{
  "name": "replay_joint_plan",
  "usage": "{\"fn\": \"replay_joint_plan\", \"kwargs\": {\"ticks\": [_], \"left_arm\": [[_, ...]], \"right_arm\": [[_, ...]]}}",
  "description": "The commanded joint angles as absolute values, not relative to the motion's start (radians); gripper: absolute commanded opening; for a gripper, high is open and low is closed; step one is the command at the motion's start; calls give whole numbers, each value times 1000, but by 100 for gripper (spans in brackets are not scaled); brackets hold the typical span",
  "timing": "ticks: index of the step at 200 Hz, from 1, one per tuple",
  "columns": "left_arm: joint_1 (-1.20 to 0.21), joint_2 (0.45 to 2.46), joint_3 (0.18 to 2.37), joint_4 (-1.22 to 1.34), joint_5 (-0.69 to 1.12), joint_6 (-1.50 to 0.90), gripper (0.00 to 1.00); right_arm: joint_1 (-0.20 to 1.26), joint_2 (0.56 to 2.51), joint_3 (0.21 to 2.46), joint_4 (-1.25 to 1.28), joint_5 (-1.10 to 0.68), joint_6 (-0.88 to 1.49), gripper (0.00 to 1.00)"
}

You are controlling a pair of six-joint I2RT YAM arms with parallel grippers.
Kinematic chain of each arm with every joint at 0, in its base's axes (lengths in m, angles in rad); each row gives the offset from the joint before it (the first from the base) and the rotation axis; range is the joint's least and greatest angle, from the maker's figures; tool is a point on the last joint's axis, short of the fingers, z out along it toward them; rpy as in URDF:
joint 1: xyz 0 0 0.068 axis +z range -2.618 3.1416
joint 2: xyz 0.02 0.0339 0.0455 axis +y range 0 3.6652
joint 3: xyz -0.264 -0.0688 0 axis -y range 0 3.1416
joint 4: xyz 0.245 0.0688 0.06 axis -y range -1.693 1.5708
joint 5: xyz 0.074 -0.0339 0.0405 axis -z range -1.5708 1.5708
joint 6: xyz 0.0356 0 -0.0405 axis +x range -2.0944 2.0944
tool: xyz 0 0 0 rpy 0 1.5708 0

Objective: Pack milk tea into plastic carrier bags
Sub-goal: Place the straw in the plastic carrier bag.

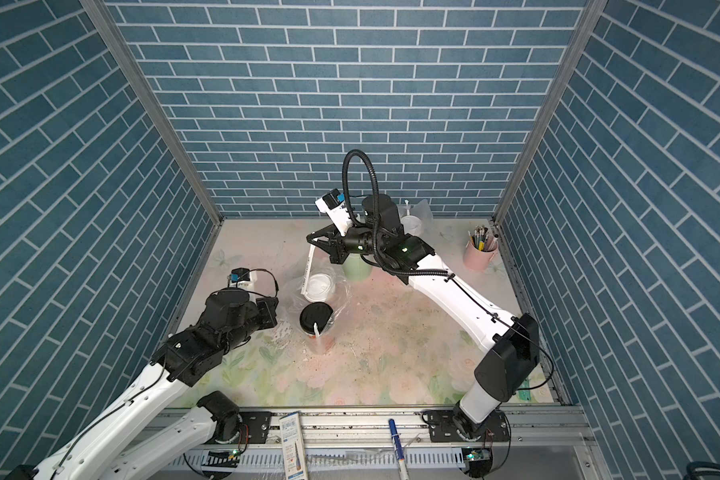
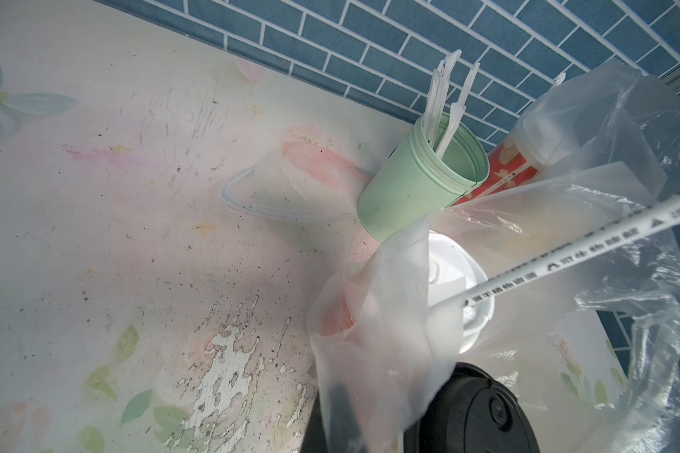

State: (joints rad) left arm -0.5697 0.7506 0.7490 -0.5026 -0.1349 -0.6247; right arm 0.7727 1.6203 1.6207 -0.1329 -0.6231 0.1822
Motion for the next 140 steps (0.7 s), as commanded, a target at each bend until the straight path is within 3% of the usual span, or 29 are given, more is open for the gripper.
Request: {"fn": "replay_joint_plan", "kwargs": {"ticks": [1, 140], "left_arm": [[-566, 742, 760, -508, -138, -607, 0], [-566, 727, 766, -513, -150, -597, 0]], "right_arm": [[781, 1639, 1649, -54, -578, 150, 0], [823, 1677, 1643, -37, -379, -1, 0]]}}
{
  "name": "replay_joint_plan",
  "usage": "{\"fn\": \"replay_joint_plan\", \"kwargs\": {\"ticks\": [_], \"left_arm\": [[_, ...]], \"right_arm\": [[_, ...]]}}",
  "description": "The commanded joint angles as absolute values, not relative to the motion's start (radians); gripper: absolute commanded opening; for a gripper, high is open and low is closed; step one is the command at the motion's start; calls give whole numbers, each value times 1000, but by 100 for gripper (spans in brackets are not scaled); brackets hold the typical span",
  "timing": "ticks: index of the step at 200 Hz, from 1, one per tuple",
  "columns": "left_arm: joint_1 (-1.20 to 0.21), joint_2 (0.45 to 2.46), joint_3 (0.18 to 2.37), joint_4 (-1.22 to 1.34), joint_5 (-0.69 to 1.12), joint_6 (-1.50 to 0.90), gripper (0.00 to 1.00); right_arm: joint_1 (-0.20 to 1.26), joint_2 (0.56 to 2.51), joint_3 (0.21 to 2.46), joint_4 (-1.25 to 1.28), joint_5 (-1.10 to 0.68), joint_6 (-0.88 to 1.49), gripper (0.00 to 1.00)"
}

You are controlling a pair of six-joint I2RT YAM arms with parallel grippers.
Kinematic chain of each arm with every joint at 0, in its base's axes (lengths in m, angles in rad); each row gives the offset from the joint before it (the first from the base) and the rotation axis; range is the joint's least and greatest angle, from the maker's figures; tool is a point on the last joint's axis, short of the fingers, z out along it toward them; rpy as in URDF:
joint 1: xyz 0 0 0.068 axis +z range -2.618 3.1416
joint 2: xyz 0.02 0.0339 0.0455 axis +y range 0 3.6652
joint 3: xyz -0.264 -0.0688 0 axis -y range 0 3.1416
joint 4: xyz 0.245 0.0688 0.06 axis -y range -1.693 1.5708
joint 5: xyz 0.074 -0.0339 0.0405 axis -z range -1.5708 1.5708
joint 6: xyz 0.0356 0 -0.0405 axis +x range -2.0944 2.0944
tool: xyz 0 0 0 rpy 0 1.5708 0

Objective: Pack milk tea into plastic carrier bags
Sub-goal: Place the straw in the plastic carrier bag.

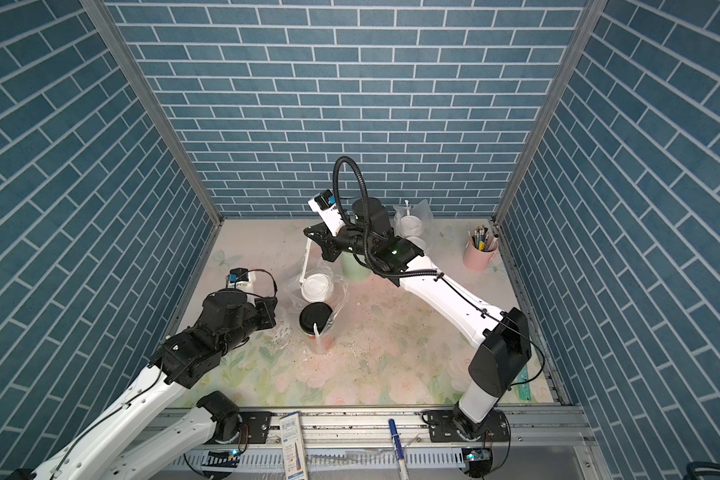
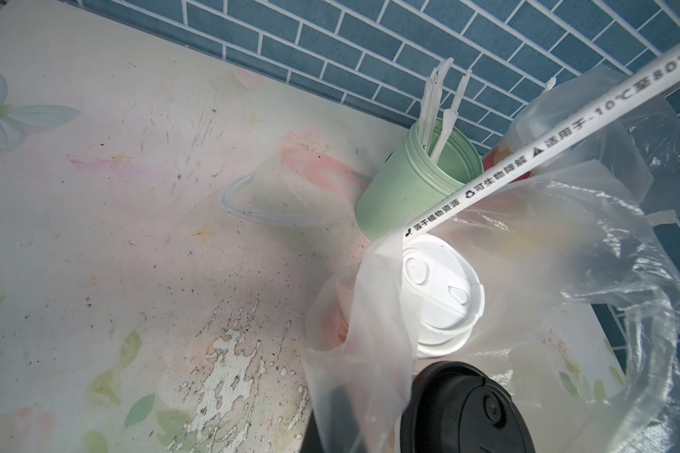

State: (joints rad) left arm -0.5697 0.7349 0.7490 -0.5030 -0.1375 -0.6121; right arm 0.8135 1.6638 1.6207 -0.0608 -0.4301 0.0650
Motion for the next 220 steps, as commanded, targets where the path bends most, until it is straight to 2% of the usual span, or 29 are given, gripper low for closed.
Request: {"fn": "replay_joint_plan", "kwargs": {"ticks": [1, 220], "left_arm": [[-566, 727, 767, -512, -151, -597, 0], [-566, 751, 773, -423, -171, -597, 0]], "right_arm": [[824, 1677, 1643, -37, -378, -2, 0], [894, 1690, 1629, -90, -245, -232, 0]]}}
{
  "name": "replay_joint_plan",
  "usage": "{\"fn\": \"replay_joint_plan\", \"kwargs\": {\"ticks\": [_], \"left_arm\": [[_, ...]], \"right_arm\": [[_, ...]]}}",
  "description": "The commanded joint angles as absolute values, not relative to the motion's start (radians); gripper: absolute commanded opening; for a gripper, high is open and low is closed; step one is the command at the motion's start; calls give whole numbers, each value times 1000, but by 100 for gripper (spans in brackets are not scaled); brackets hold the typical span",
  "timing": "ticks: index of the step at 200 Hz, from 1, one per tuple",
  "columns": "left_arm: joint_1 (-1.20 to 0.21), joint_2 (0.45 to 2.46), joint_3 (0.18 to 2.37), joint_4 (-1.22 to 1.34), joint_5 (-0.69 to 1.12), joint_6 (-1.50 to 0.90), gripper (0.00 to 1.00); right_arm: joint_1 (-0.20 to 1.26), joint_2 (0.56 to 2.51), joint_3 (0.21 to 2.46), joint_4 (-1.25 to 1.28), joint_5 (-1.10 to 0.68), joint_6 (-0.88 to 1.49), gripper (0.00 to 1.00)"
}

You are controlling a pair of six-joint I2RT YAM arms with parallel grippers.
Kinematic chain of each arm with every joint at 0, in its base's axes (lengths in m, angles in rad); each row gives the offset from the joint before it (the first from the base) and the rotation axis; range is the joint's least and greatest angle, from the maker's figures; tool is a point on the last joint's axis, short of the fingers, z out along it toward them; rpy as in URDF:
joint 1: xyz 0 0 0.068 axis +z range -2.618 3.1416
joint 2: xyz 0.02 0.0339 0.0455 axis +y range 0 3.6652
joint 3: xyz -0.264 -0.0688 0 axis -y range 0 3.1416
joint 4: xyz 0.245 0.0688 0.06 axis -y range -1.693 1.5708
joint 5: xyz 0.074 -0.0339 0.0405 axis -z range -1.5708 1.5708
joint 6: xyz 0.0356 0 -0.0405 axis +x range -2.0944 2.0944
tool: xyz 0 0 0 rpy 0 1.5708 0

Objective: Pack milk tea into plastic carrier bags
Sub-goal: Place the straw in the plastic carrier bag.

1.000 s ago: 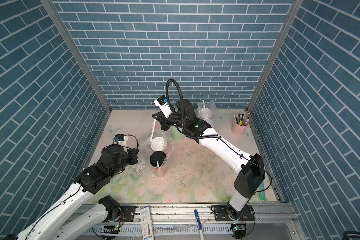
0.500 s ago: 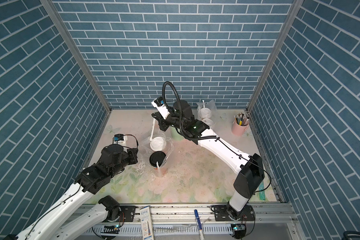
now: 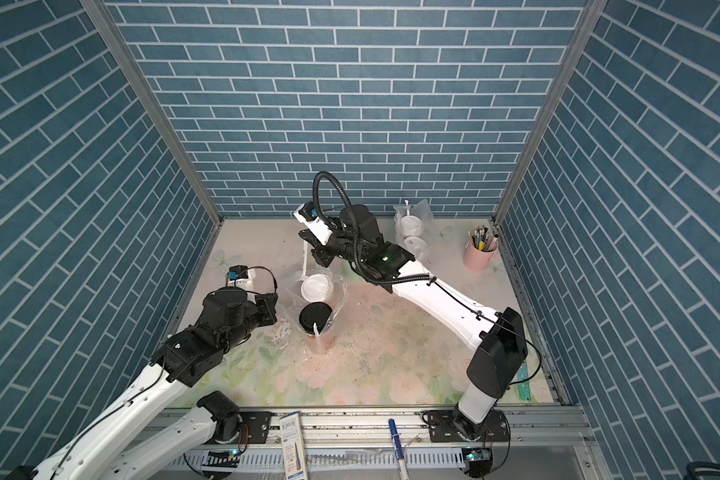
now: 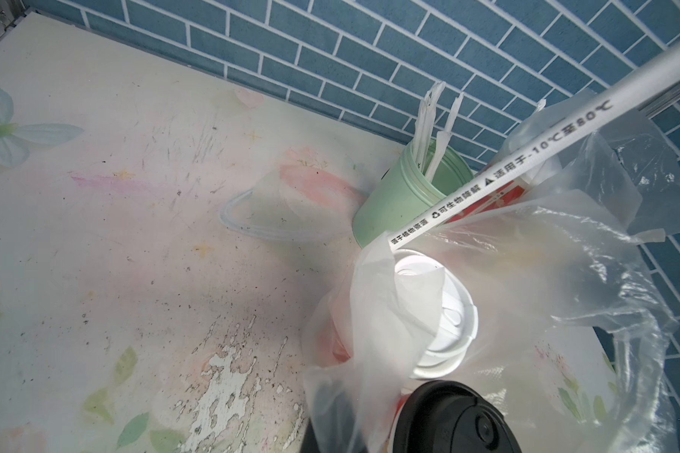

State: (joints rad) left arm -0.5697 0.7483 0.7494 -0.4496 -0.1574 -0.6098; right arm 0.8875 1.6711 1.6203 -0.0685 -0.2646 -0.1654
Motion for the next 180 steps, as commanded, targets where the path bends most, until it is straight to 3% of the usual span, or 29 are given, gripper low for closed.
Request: {"fn": "replay_joint_plan", "kwargs": {"ticks": [1, 180], "left_arm": [[-567, 751, 773, -424, -171, -598, 0], [-567, 764, 776, -457, -236, -609, 0]], "right_arm": [[894, 1690, 1629, -90, -245, -233, 0], [893, 1724, 1494, -31, -215, -182, 0]]}}
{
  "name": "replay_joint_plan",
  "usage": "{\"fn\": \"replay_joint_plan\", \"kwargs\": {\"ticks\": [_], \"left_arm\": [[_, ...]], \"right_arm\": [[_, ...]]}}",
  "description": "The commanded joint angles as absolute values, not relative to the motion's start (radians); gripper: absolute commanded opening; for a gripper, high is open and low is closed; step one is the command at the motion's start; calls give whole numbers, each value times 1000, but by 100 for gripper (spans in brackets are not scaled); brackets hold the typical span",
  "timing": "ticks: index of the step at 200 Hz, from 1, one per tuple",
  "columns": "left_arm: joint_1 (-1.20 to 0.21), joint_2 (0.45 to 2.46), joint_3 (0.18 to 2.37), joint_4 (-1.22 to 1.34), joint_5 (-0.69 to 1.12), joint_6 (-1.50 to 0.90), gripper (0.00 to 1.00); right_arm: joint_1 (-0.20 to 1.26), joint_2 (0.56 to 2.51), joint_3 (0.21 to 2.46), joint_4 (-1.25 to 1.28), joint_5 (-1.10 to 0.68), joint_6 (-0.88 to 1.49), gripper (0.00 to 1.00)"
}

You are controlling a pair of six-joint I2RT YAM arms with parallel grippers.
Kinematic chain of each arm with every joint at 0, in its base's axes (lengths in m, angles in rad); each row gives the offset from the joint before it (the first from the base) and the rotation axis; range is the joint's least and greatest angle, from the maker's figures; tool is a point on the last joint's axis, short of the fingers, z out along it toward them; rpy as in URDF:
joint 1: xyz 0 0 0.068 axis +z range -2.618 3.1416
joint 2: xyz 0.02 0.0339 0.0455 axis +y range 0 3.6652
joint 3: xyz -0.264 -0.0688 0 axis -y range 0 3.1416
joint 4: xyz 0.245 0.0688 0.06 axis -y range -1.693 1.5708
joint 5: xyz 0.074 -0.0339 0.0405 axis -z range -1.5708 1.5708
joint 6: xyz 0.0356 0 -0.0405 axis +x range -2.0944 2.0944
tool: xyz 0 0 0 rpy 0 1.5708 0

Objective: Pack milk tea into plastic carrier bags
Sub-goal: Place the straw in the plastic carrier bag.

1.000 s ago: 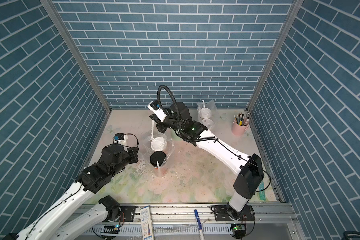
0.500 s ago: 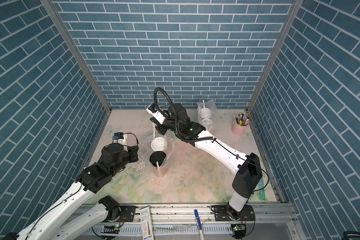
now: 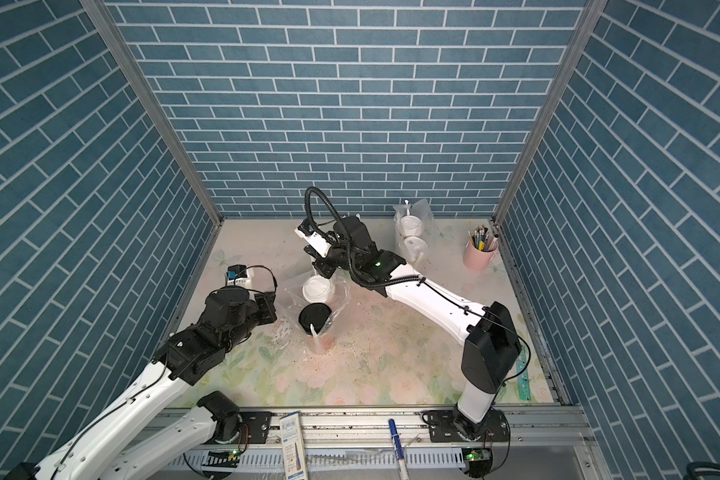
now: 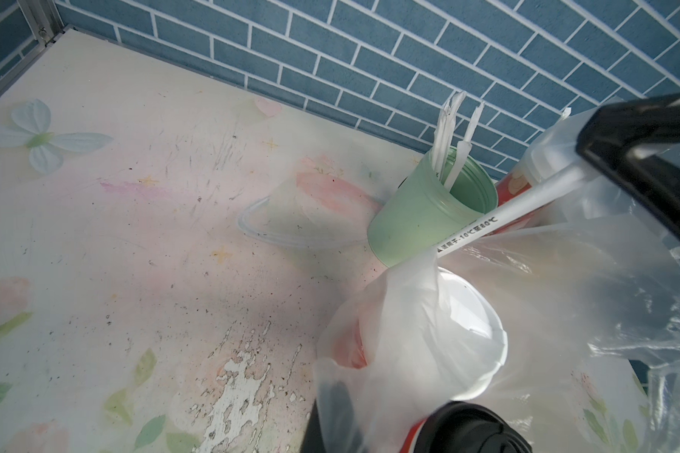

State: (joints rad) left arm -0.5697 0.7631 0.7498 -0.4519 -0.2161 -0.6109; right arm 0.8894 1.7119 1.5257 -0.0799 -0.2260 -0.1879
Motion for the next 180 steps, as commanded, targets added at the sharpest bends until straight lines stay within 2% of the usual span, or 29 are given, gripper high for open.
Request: {"fn": "replay_joint_plan", "kwargs": {"ticks": [1, 27, 67, 100, 128, 161, 180], "left_arm": [[-566, 764, 776, -457, -236, -609, 0], [-566, 770, 776, -456, -235, -610, 0], [-567, 778, 776, -449, -230, -609, 0], [-566, 788, 776, -438, -221, -607, 0], [-567, 791, 773, -425, -215, -606, 0], [-566, 791, 769, -419, -210, -606, 0], [-566, 791, 767, -420, -208, -606, 0]], "right_arm": [[893, 1724, 1492, -29, -215, -181, 0], [891, 1734, 1465, -9, -213, -151, 0], [882, 1741, 1435, 23, -198, -112, 24], [873, 1716, 1465, 14, -195, -119, 50], [867, 1706, 1497, 23, -213, -120, 64], [865, 1749, 1548, 23, -202, -105, 65], [862, 1765, 1560, 31, -204, -85, 45]]}}
